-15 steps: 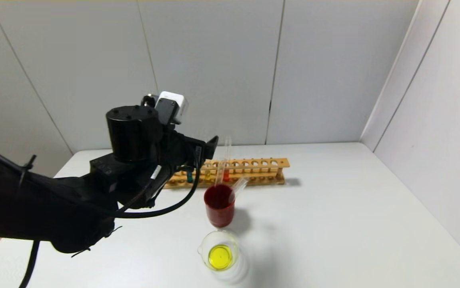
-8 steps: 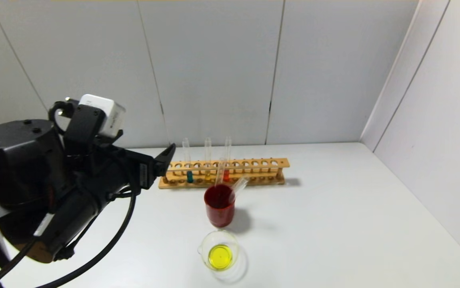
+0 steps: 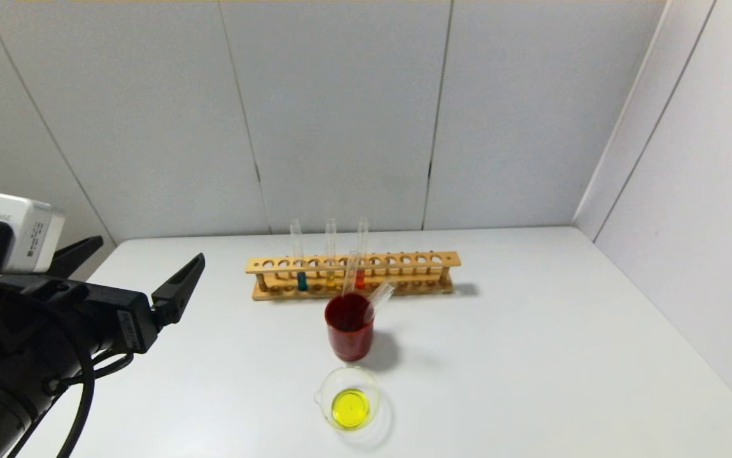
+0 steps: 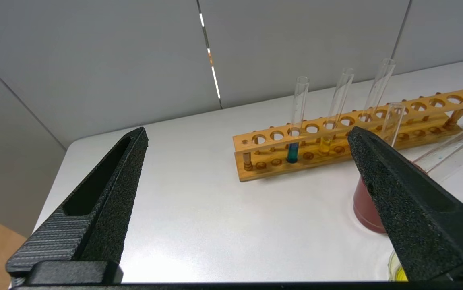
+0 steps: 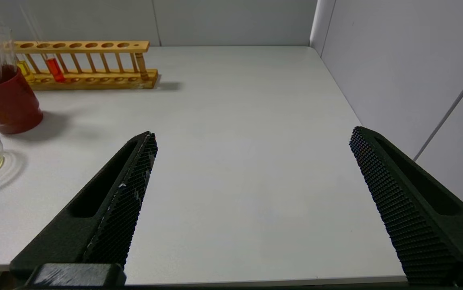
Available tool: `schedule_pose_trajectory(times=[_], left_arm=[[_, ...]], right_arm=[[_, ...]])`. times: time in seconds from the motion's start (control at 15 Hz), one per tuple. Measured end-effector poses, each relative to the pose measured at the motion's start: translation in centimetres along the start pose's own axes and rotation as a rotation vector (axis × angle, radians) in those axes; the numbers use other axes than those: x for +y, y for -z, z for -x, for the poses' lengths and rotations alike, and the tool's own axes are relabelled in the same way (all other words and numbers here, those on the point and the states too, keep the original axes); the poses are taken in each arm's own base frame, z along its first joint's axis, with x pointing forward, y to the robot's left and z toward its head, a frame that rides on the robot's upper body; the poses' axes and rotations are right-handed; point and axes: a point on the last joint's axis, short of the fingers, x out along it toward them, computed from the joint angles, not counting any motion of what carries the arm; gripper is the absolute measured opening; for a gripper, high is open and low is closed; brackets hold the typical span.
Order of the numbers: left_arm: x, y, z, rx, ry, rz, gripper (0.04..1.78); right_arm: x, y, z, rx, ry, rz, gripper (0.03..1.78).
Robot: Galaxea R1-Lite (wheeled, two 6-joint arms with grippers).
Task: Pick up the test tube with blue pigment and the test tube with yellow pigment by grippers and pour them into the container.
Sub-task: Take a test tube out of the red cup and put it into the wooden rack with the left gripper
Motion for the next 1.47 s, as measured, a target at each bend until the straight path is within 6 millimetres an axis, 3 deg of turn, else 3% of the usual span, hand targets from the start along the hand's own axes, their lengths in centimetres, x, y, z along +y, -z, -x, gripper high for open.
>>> schedule_pose_trajectory(times=[0.6, 0.87, 1.2, 1.47], left_arm=[[0.1, 0.3, 0.2, 0.032, 0.006, 0.002, 1.75], [-0.7, 0.2, -1.0, 0.059, 0.052, -0.015, 1.75], [-2.3, 0.7, -6.0, 0.119, 0.077, -0.040, 1.75], [-3.0, 3.5, -11.5, 0.163, 0.079, -0.036, 1.75]], right_arm=[[0.0, 0.0, 0.0, 0.000, 0.000, 0.000, 1.75], [0.0, 0.0, 0.0, 0.000, 0.000, 0.000, 1.75], [0.0, 0.0, 0.0, 0.000, 0.000, 0.000, 1.75], [0.0, 0.0, 0.0, 0.000, 0.000, 0.000, 1.75]])
